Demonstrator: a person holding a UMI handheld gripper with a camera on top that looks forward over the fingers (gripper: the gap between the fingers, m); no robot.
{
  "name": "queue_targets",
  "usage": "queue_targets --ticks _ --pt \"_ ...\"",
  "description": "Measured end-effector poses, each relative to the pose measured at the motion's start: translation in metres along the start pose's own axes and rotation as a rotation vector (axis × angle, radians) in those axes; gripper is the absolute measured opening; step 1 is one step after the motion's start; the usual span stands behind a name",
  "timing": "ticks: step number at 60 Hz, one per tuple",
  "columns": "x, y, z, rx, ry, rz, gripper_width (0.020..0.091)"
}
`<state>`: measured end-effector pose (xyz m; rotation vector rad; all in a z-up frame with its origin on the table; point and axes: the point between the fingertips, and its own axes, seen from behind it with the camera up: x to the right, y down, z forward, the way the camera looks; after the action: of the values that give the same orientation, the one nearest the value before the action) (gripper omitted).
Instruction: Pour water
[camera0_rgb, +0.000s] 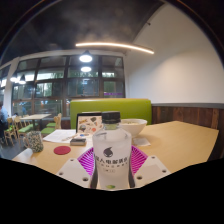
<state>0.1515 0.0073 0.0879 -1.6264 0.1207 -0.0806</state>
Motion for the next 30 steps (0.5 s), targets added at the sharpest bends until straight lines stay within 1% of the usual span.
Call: queue_targets --ticks 1,2,7,8,16,24,27,30 --pt "0.000 0.000 0.001 -0.005 0.007 -0.009 0.0426" --pt "0.000 -0.001 0.002 -0.010 0.015 -0.027 0.0397" --pt "-0.002 -0.025 0.008 -0.009 0.042 -0.178 0.0396" --pt "-0.014 -0.027 0.014 -0.002 0.049 -0.214 0.0395" --pt "-0.071 -0.104 0.044 0.072 0.013 -0.573 0.0395" --pt "-0.179 -0.155 0.075 0.183 -0.011 -1.092 0.0394" --pt "-0.223 -0.152 0.084 0.219 -0.021 -1.309 0.0395" --pt "-0.261 -0.140 0.093 0.246 -0.042 -1.518 0.0396"
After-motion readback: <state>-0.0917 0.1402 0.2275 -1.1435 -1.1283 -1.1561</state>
